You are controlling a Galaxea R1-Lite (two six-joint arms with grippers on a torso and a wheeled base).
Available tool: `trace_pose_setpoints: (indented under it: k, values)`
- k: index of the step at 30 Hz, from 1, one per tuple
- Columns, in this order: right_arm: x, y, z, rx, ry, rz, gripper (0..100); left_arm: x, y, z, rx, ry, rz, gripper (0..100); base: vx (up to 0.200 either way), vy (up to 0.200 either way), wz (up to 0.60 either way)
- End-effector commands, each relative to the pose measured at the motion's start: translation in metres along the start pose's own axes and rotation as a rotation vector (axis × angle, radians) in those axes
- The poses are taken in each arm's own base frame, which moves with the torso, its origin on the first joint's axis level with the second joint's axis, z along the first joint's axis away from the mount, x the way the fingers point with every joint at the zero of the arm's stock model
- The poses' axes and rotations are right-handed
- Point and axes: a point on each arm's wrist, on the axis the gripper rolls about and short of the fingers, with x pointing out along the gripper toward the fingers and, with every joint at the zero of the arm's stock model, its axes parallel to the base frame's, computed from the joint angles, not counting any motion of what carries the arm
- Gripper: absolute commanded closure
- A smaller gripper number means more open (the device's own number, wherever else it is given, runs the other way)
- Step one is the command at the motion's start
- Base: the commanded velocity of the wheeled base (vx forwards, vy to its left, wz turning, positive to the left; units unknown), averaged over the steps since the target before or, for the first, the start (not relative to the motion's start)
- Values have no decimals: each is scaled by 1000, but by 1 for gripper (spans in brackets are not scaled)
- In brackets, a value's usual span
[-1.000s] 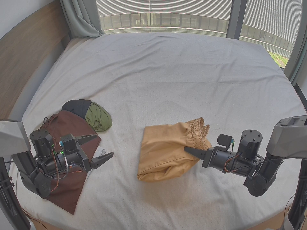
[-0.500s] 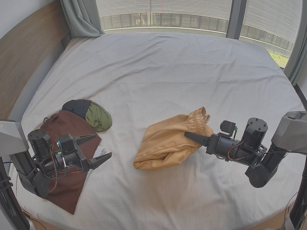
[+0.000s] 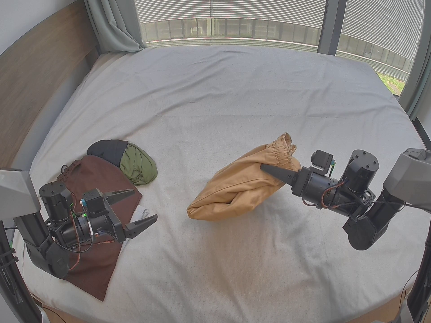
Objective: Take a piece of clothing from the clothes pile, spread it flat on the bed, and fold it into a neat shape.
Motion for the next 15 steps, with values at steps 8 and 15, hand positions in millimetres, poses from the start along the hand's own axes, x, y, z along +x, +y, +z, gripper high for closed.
trace_pose_setpoints:
  k: [8,15]
  values:
    - [22,-4,28,-3,-81,63,100,0,-1,0,0,0,-2,0,0,0,0]
    - [41,-22,40,6,-99,61,100,1,-1,0,0,1,-6,0,0,0,0]
